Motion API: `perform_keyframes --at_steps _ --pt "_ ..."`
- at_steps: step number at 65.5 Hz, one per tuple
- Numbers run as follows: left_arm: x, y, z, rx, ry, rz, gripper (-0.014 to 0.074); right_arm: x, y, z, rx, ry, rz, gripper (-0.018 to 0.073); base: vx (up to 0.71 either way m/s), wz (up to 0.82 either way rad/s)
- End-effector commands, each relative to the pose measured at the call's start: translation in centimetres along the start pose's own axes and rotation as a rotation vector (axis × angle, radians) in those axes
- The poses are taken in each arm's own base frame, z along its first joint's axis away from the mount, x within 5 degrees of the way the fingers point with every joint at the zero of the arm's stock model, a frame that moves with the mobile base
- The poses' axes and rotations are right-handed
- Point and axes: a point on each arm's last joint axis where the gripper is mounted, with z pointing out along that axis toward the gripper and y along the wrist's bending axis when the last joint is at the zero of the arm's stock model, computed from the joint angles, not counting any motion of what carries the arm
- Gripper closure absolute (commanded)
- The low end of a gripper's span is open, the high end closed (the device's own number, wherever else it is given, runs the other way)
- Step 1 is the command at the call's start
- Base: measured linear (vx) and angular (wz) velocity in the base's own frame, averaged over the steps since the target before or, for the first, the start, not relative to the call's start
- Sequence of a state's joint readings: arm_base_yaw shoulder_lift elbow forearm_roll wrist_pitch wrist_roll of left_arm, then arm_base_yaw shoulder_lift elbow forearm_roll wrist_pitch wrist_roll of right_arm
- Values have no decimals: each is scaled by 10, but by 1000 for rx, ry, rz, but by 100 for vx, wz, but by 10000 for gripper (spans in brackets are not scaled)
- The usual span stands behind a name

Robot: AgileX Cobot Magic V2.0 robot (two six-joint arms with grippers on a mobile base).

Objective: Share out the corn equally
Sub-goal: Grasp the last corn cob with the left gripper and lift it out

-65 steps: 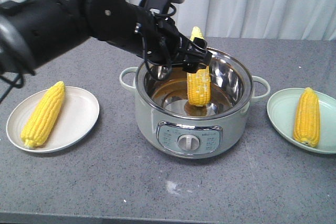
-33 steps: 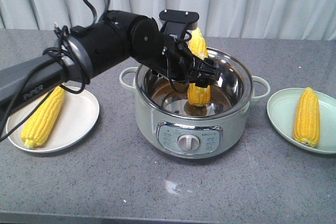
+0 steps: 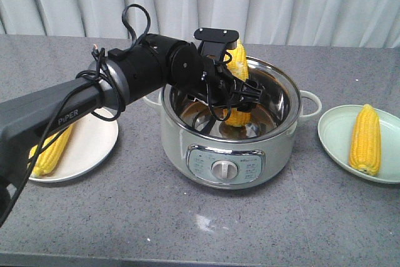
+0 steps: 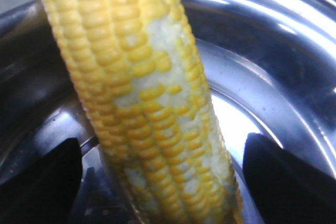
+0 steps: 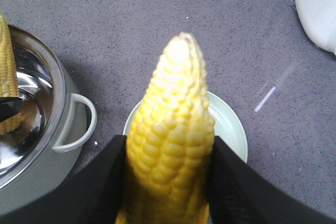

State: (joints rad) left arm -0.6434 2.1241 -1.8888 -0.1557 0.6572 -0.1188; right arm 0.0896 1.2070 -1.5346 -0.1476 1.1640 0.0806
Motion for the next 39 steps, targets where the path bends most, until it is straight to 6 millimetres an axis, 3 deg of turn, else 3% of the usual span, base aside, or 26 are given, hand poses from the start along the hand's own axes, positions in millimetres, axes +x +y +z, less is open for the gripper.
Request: perform_keyframes --at_steps 1,11,12,27,39 --pt "-27 -12 -33 43 -158 -13 11 -8 -4 -14 18 -108 0 373 0 0" --pt "-28 -12 -33 45 -173 -14 32 -8 -4 -14 18 -108 0 373 0 0" --pt "-28 -12 -33 46 -175 -16 171 -8 -4 -14 18 -108 0 373 0 0" --pt "-29 -12 -35 46 -176 -15 363 -8 -4 -14 18 -108 0 373 0 0" --pt "-30 -14 -43 48 -173 -13 446 -8 -4 -14 18 -108 0 373 0 0"
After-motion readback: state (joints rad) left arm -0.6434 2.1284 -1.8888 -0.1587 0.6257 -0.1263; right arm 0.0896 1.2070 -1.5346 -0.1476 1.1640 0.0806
